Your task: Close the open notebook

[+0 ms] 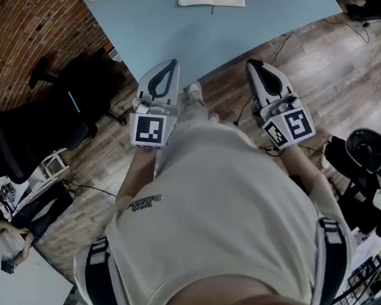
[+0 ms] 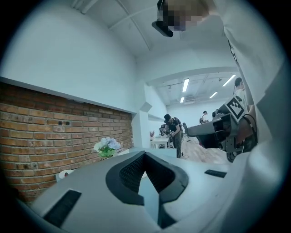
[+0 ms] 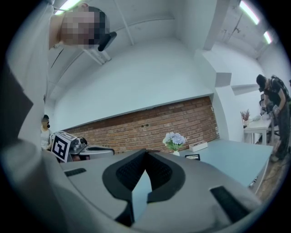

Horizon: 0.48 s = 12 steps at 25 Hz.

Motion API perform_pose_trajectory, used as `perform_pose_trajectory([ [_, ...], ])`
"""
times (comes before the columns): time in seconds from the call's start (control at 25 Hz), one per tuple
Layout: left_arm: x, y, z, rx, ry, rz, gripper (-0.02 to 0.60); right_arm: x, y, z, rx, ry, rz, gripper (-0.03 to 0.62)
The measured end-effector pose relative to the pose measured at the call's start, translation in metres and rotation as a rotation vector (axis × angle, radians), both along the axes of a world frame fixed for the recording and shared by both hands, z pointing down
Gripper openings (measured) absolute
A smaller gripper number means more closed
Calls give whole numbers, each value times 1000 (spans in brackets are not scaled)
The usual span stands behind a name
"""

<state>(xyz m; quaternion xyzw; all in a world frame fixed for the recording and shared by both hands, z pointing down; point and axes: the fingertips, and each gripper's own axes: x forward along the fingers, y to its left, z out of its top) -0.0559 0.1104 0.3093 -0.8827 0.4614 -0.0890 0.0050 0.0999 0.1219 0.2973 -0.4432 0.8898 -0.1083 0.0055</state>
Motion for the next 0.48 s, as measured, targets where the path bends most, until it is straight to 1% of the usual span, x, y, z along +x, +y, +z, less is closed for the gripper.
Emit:
perform_pose_trajectory([
  [0.12,-2,-21,-1,-8,15,5,12,-6,-21,-3,3,5,-14,2],
  [0.24,-8,-40,-1,-12,23,13,12,-24,-37,-11,31,25,-43,2],
  [0.48,-18,-72,6,-26,32,13,12,-36,-67,-2,-3,32,-44,2],
])
